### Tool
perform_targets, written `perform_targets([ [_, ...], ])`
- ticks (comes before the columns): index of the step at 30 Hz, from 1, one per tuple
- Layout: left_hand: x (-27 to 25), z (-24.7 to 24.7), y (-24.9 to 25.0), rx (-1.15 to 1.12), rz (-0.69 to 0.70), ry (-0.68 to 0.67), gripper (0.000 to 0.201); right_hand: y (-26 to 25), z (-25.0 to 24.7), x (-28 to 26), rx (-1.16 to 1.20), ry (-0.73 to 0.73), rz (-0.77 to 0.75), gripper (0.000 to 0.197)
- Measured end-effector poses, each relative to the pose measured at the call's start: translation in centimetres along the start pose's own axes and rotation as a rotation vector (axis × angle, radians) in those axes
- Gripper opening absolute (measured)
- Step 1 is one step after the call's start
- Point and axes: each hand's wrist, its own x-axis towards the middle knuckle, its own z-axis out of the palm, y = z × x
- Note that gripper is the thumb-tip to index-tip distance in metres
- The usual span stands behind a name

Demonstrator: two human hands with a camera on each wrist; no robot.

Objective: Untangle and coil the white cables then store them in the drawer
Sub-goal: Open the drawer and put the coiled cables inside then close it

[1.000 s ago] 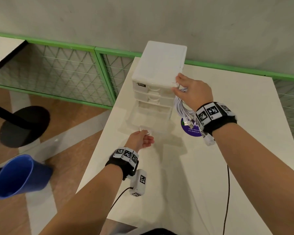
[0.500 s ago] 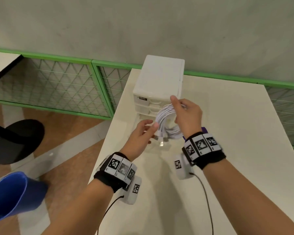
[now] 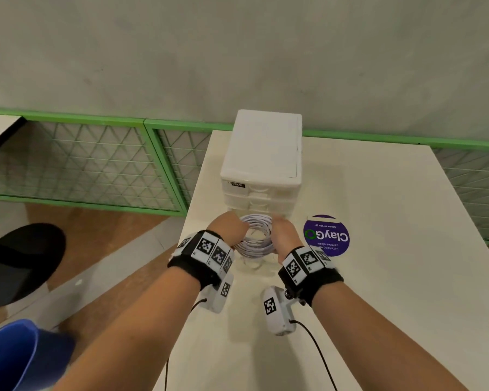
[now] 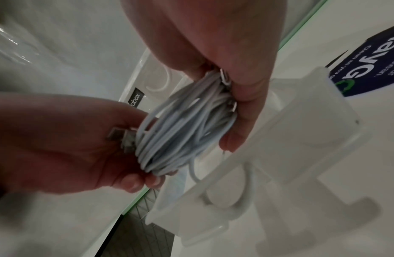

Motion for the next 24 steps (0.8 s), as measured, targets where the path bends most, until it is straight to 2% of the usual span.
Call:
perform_targets([
  [3,1.3,-0.4,0.8,0.111,-0.022,-0.016,0.035,-0.1,0.2,0.5,-0.032,-0.038,0.003,0.033],
  [6,1.9,-0.6,1.5,0.175,-0.027,-0.054,0.033,-1.1,-0.4,-0.8,-0.080,-0.065,-0.017,0.030],
  [10,2.1,0.1,2.0,0.282,-0.014,-0.036,0.028,-1.5,-1.5,-1.6,-0.563,-0.095,-0.092,0.032],
  [13,2.1,1.0,1.9,0.342,-0.008,-0.001,0.026,-1.5,-2.0,-1.8,-0.946,-0.048,-0.276,0.037],
  [16,2.2,1.5,1.7,0.347,0.015,0.033,0.024,-1.5,-2.1,-1.9,-1.162,0.018,-0.382,0.035],
  [20,2.5,1.8,1.1,0.326,0.061,0.127,0.027,-0.2,-2.1,-1.5,-1.285,0.121,-0.460,0.034],
  [24,2.4,2.3,0.7,0.303,0.107,0.275,0.033,1.5,-2.3,-1.2,-1.232,0.152,-0.545,0.032],
])
